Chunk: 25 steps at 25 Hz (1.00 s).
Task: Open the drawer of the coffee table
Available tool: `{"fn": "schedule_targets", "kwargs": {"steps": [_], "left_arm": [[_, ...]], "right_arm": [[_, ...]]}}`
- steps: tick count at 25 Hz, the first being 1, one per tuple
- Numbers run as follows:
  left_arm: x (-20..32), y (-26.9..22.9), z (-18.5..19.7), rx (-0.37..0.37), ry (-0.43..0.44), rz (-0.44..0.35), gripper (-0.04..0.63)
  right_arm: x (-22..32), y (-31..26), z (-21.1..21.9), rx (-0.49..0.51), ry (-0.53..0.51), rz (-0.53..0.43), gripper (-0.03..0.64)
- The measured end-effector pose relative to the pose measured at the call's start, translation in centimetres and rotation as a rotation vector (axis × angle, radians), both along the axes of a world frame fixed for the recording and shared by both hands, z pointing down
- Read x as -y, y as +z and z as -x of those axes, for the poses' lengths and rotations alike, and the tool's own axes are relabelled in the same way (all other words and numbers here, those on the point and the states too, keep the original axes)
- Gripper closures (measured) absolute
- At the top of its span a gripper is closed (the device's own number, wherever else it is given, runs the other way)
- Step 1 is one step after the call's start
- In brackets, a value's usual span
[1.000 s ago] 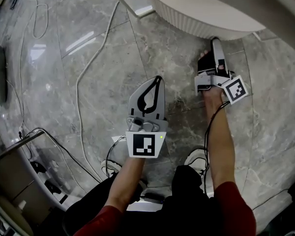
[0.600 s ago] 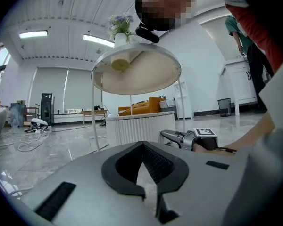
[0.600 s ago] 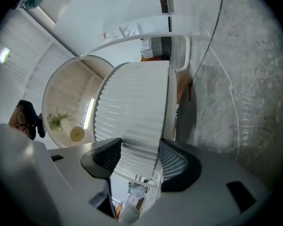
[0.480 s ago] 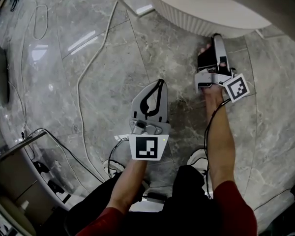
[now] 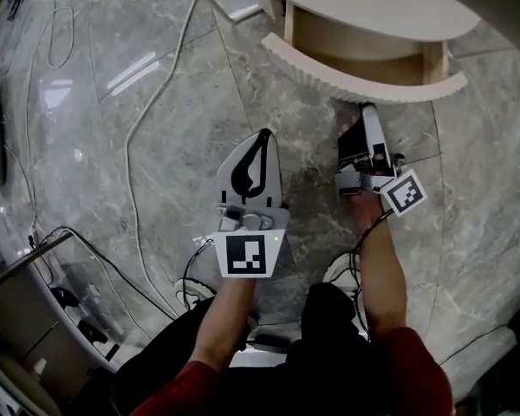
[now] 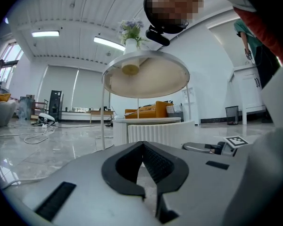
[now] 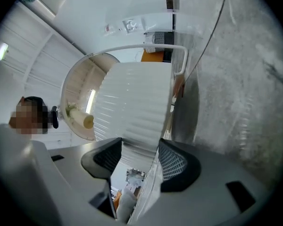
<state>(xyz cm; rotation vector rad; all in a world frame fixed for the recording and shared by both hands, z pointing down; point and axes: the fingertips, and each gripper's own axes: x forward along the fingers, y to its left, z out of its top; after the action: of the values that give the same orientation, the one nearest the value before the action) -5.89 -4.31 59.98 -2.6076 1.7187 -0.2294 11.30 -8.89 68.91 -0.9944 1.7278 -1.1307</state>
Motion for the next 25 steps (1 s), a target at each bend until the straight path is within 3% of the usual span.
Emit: {"fn": "schedule_targets", "kwargs": {"steps": [15, 23, 25], "left_arm": [[-3.0, -0.8, 2.1, -0.021, -0.035, -0.004, 0.581], [-3.7, -0.7, 2.7, -0.005, -0.032, -0.007, 0.581], [-3.6, -0.8, 2.7, -0.01, -0.037, -0.014, 0.581]], "right_arm": [[-10.4, -0.3, 1.4, -0.017, -0.113, 0.051, 0.356], [-11.0, -0.5, 1.9, -0.035, -0.107, 0.06, 0.356], [-11.2, -0.6, 2.3, -0.092, -0.108, 0.081, 0.354]]}}
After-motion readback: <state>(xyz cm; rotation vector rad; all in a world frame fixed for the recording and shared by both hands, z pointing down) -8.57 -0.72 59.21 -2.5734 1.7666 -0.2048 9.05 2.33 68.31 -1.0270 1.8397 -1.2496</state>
